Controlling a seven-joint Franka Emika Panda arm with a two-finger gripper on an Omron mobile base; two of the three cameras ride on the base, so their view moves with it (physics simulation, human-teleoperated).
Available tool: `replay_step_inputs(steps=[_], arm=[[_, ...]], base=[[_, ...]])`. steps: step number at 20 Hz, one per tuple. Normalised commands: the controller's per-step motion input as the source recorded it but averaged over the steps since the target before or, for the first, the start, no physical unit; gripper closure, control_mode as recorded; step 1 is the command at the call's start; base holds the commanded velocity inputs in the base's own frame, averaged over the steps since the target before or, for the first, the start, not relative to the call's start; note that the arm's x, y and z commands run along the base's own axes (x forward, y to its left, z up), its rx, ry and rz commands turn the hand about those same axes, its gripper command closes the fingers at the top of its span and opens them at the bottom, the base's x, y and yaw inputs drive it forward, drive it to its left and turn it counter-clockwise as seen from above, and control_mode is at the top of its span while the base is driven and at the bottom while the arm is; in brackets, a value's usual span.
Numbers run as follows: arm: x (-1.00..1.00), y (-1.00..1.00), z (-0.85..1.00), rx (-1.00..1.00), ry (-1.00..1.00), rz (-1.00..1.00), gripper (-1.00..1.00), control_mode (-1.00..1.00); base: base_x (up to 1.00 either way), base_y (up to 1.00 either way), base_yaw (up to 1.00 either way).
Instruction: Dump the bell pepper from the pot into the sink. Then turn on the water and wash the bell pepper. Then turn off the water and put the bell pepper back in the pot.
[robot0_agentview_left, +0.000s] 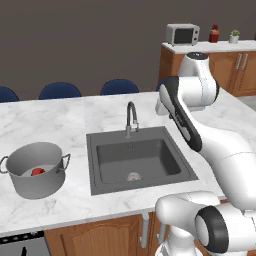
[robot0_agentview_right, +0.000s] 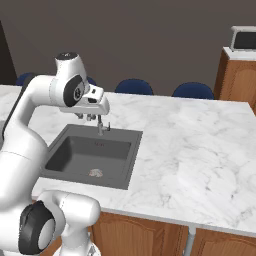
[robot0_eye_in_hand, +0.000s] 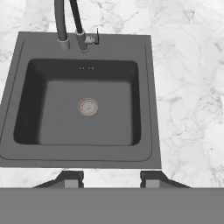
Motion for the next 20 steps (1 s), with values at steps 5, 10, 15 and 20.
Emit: replay_step_inputs(steps=[5,10,15,20], arm=[[0.0,0.16,-0.04,0.0,0.0,0.0,-1.0,-1.0],[0.0,0.43,0.0,0.0,0.0,-0.01,-1.0,-1.0],[-0.02,0.42,0.0,0.0,0.0,-0.01,-1.0,-1.0],[-0.03,0.42,-0.01,0.0,0.0,0.0,-1.0,-1.0]], base=[[0.0,0.0,0.0],[0.0,0.0,0.0],[0.0,0.0,0.0],[0.0,0.0,0.0]])
